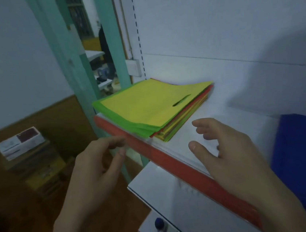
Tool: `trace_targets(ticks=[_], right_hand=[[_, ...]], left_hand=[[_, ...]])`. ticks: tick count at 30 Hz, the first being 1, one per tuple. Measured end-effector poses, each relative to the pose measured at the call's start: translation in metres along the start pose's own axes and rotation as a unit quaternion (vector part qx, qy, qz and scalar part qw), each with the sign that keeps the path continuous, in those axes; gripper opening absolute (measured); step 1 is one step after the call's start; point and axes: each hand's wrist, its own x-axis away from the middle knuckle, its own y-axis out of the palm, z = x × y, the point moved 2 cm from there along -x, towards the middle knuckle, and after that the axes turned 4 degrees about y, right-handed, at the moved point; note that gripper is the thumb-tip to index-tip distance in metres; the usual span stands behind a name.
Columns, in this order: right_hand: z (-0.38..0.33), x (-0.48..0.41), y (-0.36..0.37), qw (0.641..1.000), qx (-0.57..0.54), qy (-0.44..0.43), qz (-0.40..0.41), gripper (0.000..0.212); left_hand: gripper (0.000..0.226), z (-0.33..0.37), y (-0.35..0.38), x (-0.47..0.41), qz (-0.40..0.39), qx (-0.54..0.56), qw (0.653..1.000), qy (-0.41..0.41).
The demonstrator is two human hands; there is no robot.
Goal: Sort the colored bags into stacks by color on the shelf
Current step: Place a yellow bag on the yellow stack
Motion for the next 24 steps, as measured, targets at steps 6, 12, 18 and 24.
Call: trace_targets(ticks=[6,12,18,24], right_hand=[[-0.024,-0.051,0.038,0.988,-0.047,0.073,0.129,0.033],[-0.034,-0.075,0.066,0.977,-0.021,0.128,0.168,0.034],[-0.03,-0.087,0.078,0.961,-0.031,0.181,0.208,0.029],[-0.029,-0.076,0.064,0.937,-0.127,0.179,0.273,0.025]], left_hand=[[0.032,-0.061,-0.003,-0.083,0.0,0.048,0.996,0.082],[0.046,-0.087,0.026,-0.144,-0.123,0.055,0.978,0.158],[0.049,-0.084,0.052,-0.162,-0.203,0.063,0.948,0.236],[0.038,-0.089,0.049,-0.163,-0.204,0.153,0.938,0.234]])
